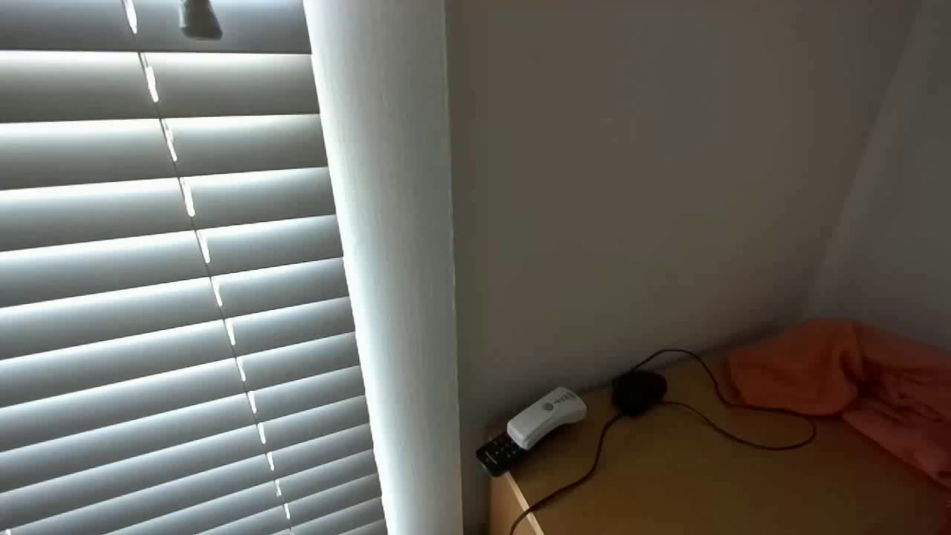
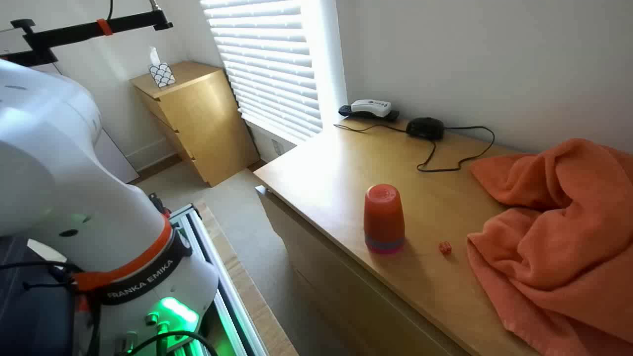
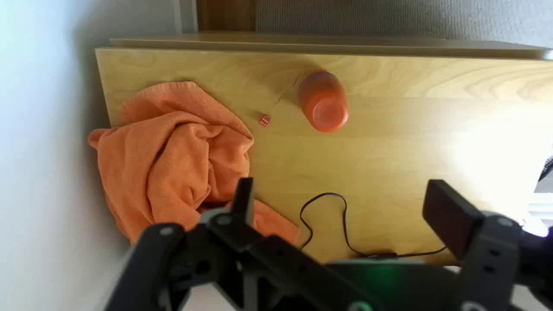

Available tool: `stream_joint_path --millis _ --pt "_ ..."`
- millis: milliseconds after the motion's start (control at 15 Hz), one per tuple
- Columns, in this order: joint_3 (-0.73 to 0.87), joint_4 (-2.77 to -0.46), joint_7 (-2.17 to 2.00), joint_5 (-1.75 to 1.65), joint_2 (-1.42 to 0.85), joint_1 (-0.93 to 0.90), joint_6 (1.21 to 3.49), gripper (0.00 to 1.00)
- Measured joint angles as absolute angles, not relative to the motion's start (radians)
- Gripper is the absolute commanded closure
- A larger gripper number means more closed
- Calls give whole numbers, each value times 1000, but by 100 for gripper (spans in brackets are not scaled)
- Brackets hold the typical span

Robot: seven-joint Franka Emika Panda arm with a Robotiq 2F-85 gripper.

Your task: Remove the orange cup from the pile of cups and put it on the table upside down

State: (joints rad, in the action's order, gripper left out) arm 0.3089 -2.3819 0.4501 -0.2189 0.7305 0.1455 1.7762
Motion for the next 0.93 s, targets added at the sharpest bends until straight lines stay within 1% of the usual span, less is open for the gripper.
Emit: stream_joint_path --millis 600,933 --pt "308 -2389 444 -216 724 145 1776 0" --pt "307 -2497 348 -198 653 148 1778 0"
